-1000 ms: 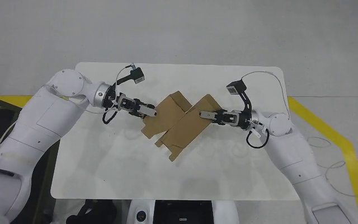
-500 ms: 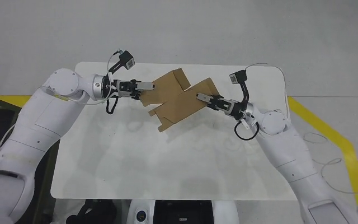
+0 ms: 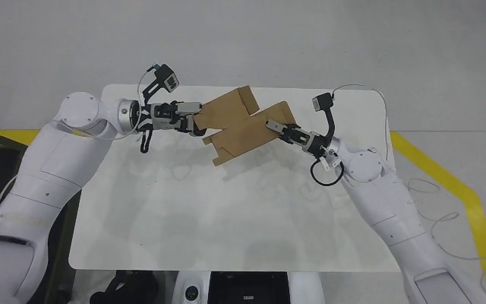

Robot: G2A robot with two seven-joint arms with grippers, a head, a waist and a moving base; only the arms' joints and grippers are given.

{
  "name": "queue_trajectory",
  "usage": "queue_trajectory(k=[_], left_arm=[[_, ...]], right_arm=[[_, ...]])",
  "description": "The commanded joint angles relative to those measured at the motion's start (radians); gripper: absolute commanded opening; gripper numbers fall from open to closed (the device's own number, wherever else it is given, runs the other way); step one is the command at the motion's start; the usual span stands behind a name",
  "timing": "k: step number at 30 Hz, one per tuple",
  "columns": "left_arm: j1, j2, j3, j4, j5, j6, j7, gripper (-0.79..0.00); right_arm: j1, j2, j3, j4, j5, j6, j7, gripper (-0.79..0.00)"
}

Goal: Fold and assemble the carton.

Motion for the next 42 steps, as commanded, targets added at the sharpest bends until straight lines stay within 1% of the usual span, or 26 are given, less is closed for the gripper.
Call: queue_trajectory(k=[1, 6, 10, 16, 27, 29, 30, 31, 32, 35, 40, 42], left_arm=[[0.004, 0.002, -0.019, -0.009, -0.004, 0.004, -0.009, 0.000], [0.016, 0.007, -0.062, -0.029, -0.003, 0.011, -0.009, 0.000], [0.029, 0.007, -0.084, -0.040, 0.017, 0.013, 0.014, 0.000], [0.042, -0.004, -0.078, -0.042, 0.045, 0.037, 0.040, 0.000], [0.044, -0.026, -0.071, -0.008, 0.120, 0.055, 0.110, 0.000], [0.044, -0.030, -0.071, -0.002, 0.129, 0.059, 0.116, -0.092], [0.044, -0.032, -0.071, 0.001, 0.131, 0.062, 0.120, -0.126], [0.044, -0.034, -0.071, 0.003, 0.132, 0.063, 0.122, -0.194], [0.044, -0.036, -0.072, 0.004, 0.132, 0.065, 0.122, -0.234], [0.044, -0.040, -0.075, 0.010, 0.141, 0.068, 0.121, -0.256], [0.044, -0.046, -0.077, 0.018, 0.176, 0.079, 0.122, -0.354], [0.044, -0.047, -0.077, 0.018, 0.201, 0.078, 0.123, -0.354]], right_arm=[[0.001, -0.002, 0.000, 0.005, -0.004, 0.000, -0.004, -0.785], [0.002, -0.006, -0.001, 0.011, -0.014, -0.001, -0.009, -0.785], [0.004, -0.011, -0.004, 0.011, -0.016, -0.002, -0.012, -0.785], [0.009, -0.018, -0.009, 0.012, -0.011, -0.009, -0.013, -0.785], [0.010, -0.028, -0.010, 0.014, -0.011, -0.016, -0.015, -0.785], [0.010, -0.029, -0.010, 0.015, -0.011, -0.017, -0.013, -0.785], [0.010, -0.030, -0.009, 0.016, -0.011, -0.018, -0.012, -0.785], [0.010, -0.030, -0.009, 0.017, -0.011, -0.018, -0.010, -0.785], [0.010, -0.031, -0.009, 0.018, -0.009, -0.018, -0.009, -0.785], [0.011, -0.033, -0.007, 0.021, -0.008, -0.018, -0.005, -0.785], [0.010, -0.035, -0.002, 0.025, -0.011, -0.017, -0.002, -0.785], [0.010, -0.036, 0.000, 0.026, -0.011, -0.017, 0.000, -0.785]])
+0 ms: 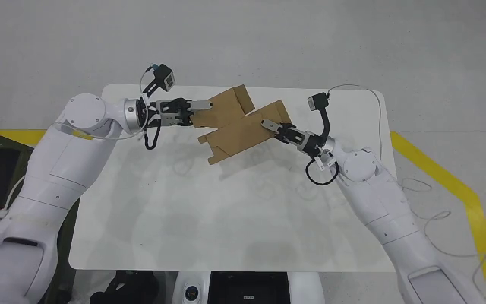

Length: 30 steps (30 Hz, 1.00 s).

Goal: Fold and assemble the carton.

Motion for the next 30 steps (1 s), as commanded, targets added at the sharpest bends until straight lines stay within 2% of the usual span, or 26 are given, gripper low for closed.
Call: queue_trajectory(k=[1, 3, 10, 14, 20, 25, 26, 27, 30], left_arm=[[0.000, -0.001, 0.000, -0.001, 0.028, -0.004, 0.003, -0.354], [0.003, -0.003, -0.001, -0.001, 0.041, -0.004, 0.002, -0.360], [0.007, -0.008, -0.007, 0.001, 0.087, -0.009, 0.004, -0.536], [0.010, -0.013, -0.010, 0.007, 0.092, 0.001, -0.001, -0.597], [0.009, -0.019, -0.015, 0.016, 0.102, 0.010, -0.009, -0.785], [0.010, -0.024, -0.020, 0.023, 0.102, 0.016, -0.012, -0.785], [0.010, -0.025, -0.022, 0.024, 0.101, 0.017, -0.013, -0.785], [0.010, -0.026, -0.024, 0.025, 0.100, 0.018, -0.014, -0.785], [0.006, -0.028, -0.036, 0.021, 0.096, 0.006, -0.027, -0.785]], right_arm=[[0.000, -0.001, 0.002, 0.001, 0.000, 0.000, 0.002, -0.785], [0.000, -0.002, 0.003, 0.002, -0.001, 0.000, 0.003, -0.785], [0.000, -0.004, 0.010, 0.007, -0.003, 0.002, 0.012, -0.785], [-0.001, -0.005, 0.013, 0.007, -0.003, 0.003, 0.015, -0.785], [-0.002, -0.007, 0.018, 0.007, -0.006, 0.004, 0.016, -0.785], [-0.005, -0.009, 0.020, 0.007, 0.000, 0.004, 0.023, -0.785], [-0.006, -0.010, 0.017, 0.007, 0.006, 0.008, 0.034, -0.496], [-0.005, -0.010, 0.017, 0.008, 0.010, 0.009, 0.041, 0.000], [-0.010, -0.008, 0.032, 0.019, 0.018, 0.010, 0.043, 0.000]])
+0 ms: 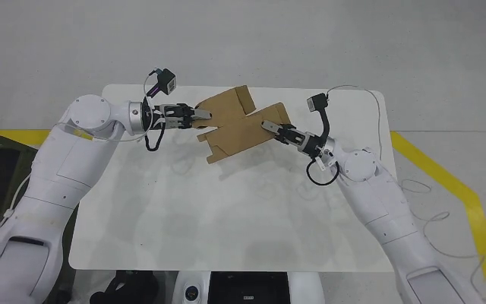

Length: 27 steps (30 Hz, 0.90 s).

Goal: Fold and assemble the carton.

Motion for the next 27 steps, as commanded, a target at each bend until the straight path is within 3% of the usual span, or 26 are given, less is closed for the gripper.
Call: queue_trajectory(k=[1, 7, 12, 20, 21, 22, 26, 27], left_arm=[[-0.005, 0.000, -0.011, -0.006, 0.005, -0.018, -0.011, -0.785], [-0.019, 0.004, -0.024, -0.022, 0.100, -0.104, -0.048, -0.785], [-0.031, -0.001, -0.008, -0.031, 0.166, -0.167, -0.093, -0.785], [-0.038, -0.016, 0.038, -0.033, 0.194, -0.252, -0.186, -0.785], [-0.038, -0.018, 0.042, -0.033, 0.190, -0.256, -0.192, -0.785], [-0.038, -0.020, 0.045, -0.033, 0.184, -0.258, -0.197, -0.785], [-0.037, -0.026, 0.051, -0.039, 0.167, -0.260, -0.210, -0.785], [-0.037, -0.027, 0.052, -0.040, 0.168, -0.259, -0.212, -0.785]], right_arm=[[-0.005, 0.004, 0.021, 0.011, -0.006, -0.003, -0.008, 0.000], [-0.054, 0.034, 0.117, -0.012, -0.071, -0.014, -0.008, 0.000], [-0.101, 0.057, 0.180, -0.095, -0.072, -0.030, 0.070, 0.000], [-0.094, 0.060, 0.148, -0.159, 0.060, -0.046, 0.247, 0.000], [-0.085, 0.058, 0.135, -0.157, 0.074, -0.049, 0.262, -0.043], [-0.077, 0.055, 0.121, -0.152, 0.087, -0.053, 0.274, -0.135], [-0.043, 0.042, 0.070, -0.126, 0.130, -0.069, 0.298, -0.194], [-0.034, 0.038, 0.056, -0.120, 0.137, -0.074, 0.304, -0.243]])
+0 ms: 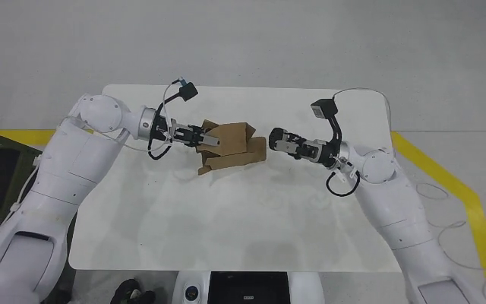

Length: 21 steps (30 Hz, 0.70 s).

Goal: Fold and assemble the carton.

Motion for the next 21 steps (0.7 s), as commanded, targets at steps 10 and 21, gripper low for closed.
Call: queue_trajectory(k=[10, 21], left_arm=[[0.004, -0.011, 0.005, -0.016, -0.022, 0.032, -0.001, -0.785], [0.027, -0.007, -0.023, -0.043, -0.033, 0.050, -0.008, -0.785]], right_arm=[[0.084, -0.029, -0.098, 0.110, -0.007, -0.022, 0.004, -0.289], [0.103, -0.035, -0.110, 0.148, -0.028, 0.008, -0.007, -0.391]])
